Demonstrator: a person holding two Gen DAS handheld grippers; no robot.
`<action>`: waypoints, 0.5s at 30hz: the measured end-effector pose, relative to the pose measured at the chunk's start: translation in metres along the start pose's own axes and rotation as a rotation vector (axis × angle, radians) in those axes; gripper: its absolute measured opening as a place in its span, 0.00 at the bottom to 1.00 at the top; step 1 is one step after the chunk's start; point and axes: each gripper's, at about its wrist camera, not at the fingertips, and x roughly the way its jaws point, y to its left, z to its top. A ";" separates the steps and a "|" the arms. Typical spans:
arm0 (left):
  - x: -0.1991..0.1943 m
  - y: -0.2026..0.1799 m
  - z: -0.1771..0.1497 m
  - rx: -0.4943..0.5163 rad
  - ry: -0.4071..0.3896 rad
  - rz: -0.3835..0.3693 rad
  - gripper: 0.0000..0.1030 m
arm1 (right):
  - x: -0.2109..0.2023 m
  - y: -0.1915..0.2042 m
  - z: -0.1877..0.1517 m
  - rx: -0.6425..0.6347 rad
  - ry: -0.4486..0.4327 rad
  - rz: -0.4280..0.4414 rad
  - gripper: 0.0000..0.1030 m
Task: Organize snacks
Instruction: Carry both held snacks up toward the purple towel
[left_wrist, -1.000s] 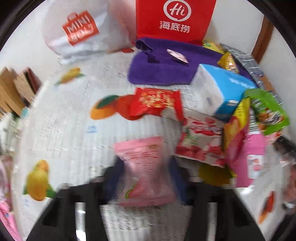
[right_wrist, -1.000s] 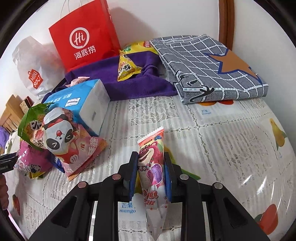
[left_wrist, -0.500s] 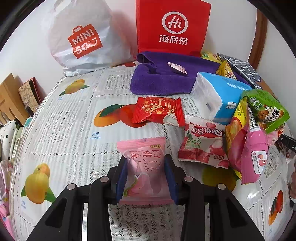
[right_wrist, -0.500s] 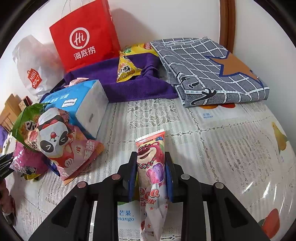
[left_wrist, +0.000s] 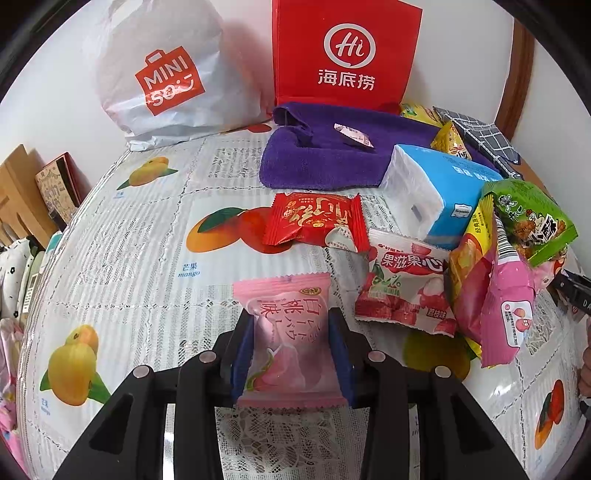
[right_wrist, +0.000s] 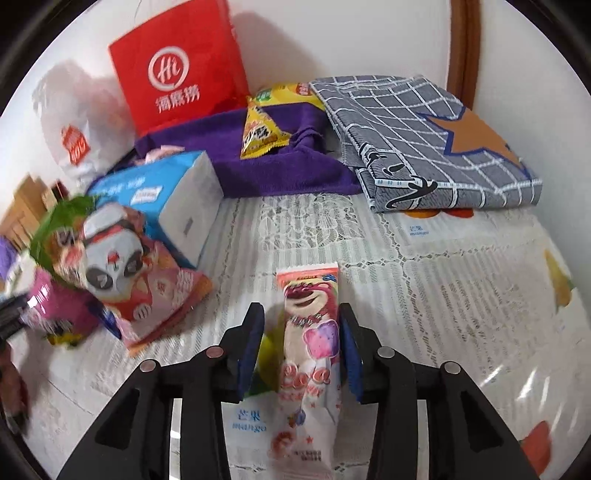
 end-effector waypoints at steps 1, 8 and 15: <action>0.000 0.000 0.000 -0.001 0.000 -0.001 0.36 | 0.000 0.000 -0.001 -0.003 -0.003 -0.002 0.40; -0.004 0.002 0.000 0.000 0.019 0.000 0.33 | -0.004 -0.006 -0.001 0.037 0.005 -0.028 0.21; -0.032 -0.003 0.013 -0.002 -0.014 -0.016 0.33 | -0.031 -0.003 0.008 0.038 -0.043 -0.010 0.21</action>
